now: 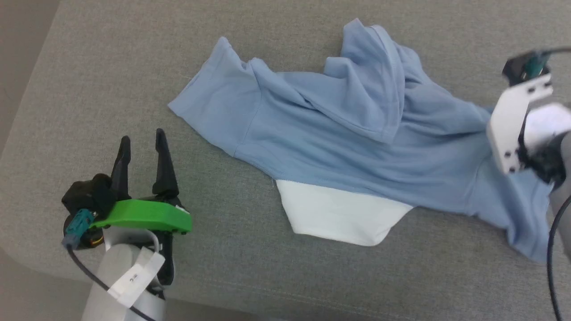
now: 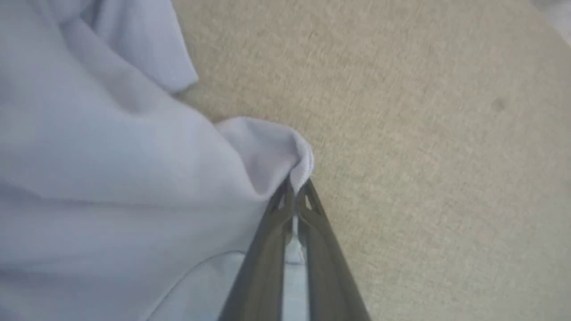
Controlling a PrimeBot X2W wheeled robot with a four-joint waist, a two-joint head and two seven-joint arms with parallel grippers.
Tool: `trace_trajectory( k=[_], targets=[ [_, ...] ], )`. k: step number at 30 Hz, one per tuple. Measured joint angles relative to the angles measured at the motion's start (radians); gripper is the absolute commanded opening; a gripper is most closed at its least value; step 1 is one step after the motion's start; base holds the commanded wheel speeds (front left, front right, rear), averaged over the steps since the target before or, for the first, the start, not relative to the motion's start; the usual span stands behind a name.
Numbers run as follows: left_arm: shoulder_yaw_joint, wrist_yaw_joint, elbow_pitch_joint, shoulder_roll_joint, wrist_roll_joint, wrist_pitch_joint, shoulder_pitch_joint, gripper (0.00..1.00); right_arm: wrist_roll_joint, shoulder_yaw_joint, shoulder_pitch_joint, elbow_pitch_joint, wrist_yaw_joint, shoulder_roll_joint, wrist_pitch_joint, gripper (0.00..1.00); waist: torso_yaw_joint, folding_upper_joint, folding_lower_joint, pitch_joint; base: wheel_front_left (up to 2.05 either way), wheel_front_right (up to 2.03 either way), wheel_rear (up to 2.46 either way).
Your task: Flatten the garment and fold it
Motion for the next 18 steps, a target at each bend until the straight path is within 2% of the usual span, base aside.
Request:
trace_trajectory(
  k=[7,12,13,18],
  targets=[
    [-0.034,-0.024,0.023,-0.017,0.015,0.000,-0.053,1.00,-0.081,0.029,-0.235,0.076,0.000,-0.004,-0.104,0.00,0.039,0.0000,0.0000,0.043,0.00,0.00,0.00],
    [-0.047,-0.035,0.046,-0.027,0.015,0.000,-0.076,1.00,-0.098,0.035,-0.281,0.181,0.000,0.015,-0.125,0.00,0.074,0.0000,0.0000,0.066,0.00,0.00,0.00],
    [-0.047,-0.035,0.050,-0.027,0.015,0.000,-0.078,1.00,-0.102,0.031,-0.281,0.197,0.000,0.022,-0.137,1.00,0.080,0.0000,0.0001,0.069,0.00,0.00,0.00],
    [-0.044,-0.043,0.081,-0.030,0.020,0.000,-0.078,1.00,-0.100,-0.071,-0.278,0.230,0.000,0.055,-0.264,1.00,0.090,0.0000,0.0001,0.056,0.00,0.00,0.00]
  ],
)
